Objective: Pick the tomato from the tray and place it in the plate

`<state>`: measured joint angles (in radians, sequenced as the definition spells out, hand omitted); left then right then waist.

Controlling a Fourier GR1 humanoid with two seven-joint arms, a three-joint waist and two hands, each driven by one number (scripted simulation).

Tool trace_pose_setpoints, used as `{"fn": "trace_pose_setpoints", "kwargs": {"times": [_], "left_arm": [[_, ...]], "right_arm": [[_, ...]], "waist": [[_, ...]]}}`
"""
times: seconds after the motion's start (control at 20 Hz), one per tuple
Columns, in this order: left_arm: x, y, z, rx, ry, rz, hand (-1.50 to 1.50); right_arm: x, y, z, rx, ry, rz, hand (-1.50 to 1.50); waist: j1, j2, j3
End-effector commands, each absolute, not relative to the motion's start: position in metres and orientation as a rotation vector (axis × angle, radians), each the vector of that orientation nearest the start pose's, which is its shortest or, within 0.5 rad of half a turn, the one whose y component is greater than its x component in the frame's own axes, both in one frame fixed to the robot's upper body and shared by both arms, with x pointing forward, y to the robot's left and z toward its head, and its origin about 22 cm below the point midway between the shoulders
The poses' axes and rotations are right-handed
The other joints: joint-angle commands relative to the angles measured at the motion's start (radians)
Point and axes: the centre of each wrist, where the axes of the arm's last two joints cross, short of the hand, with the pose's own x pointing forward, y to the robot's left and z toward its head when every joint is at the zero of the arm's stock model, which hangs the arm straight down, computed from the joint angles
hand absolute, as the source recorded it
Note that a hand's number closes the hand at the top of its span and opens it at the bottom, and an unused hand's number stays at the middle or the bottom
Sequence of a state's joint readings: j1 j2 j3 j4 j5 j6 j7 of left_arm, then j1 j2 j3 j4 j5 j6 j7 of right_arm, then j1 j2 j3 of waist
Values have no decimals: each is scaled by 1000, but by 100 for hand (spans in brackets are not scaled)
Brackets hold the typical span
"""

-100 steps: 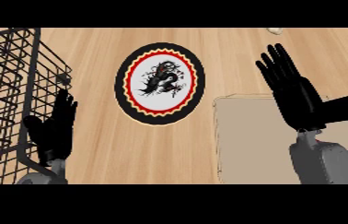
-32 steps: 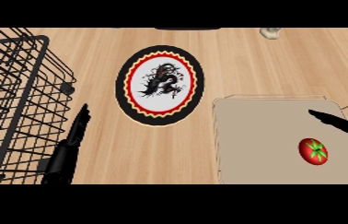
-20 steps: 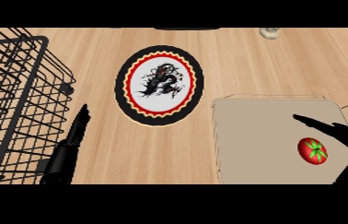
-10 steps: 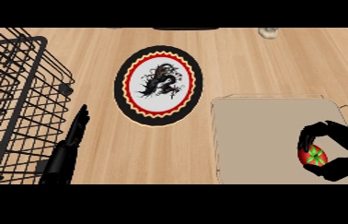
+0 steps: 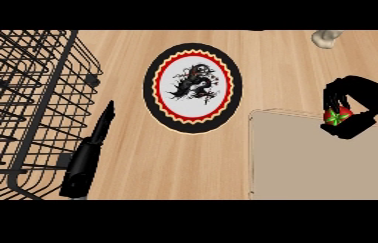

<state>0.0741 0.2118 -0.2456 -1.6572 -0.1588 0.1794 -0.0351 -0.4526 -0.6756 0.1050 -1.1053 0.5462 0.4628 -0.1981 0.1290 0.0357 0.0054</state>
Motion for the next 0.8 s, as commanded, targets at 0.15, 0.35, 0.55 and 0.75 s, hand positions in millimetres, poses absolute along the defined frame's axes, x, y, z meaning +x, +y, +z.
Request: {"fn": "trace_pose_setpoints", "kwargs": {"times": [0.15,0.35,0.55,0.75], "left_arm": [[224,269,10,375,-1598,-409,0],[230,276,20,394,-1600,-376,0],[224,284,12,415,-1576,-343,0],[222,292,16,446,-1565,-339,0]], "right_arm": [[387,-353,125,-802,-1364,1216,150],[406,-351,151,-854,-1548,1141,150],[415,-343,158,-842,-1791,1086,150],[430,-319,183,-637,-2014,1081,150]], "waist": [[23,8,0],[-1,1,0],[-42,-9,-2],[-56,-16,-3]]}}
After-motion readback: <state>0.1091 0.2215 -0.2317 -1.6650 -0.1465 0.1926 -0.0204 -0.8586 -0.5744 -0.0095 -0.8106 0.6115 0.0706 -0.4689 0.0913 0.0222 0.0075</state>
